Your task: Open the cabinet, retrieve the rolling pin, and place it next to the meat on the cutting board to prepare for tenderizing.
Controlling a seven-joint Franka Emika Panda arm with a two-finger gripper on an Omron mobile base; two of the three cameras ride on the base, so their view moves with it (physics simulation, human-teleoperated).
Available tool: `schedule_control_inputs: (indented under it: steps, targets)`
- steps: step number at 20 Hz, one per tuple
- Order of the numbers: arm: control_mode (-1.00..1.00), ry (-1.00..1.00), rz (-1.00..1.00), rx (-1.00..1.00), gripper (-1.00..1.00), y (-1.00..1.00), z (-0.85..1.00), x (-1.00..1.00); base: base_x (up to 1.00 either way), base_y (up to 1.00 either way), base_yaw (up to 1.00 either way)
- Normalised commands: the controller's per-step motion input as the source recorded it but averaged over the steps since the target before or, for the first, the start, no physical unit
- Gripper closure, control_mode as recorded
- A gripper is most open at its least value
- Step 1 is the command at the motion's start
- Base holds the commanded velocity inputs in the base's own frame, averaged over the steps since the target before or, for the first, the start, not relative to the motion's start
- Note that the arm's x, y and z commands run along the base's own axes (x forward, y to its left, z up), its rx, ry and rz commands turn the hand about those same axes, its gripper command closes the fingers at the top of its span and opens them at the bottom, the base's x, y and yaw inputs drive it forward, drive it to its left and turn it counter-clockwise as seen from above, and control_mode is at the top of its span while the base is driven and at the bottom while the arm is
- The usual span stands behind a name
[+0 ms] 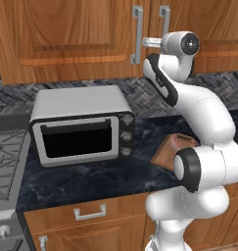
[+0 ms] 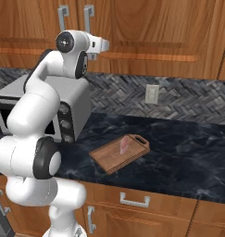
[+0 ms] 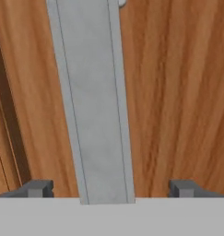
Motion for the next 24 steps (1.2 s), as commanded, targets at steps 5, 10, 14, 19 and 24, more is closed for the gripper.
schedule_control_inputs:
  steps: [5, 10, 14, 19, 24]
  targets:
    - [-1.0, 0.01, 0.0, 0.0, 1.0, 0.01, 0.0, 0.32, 0.0, 0.0, 0.0]
    - [-1.0, 0.0, 0.0, 0.0, 1.0, 0.05, 0.0, 0.02, 0.0, 0.0, 0.0]
    - [-1.0, 0.0, 0.0, 0.0, 1.0, 0.09, 0.0, 0.01, 0.0, 0.0, 0.0]
    - [-1.0, 0.0, 0.0, 0.0, 1.0, 0.06, 0.0, 0.01, 0.0, 0.0, 0.0]
    - [-1.0, 0.0, 0.0, 0.0, 1.0, 0.0, 0.0, 0.0, 0.0, 0.0, 0.0]
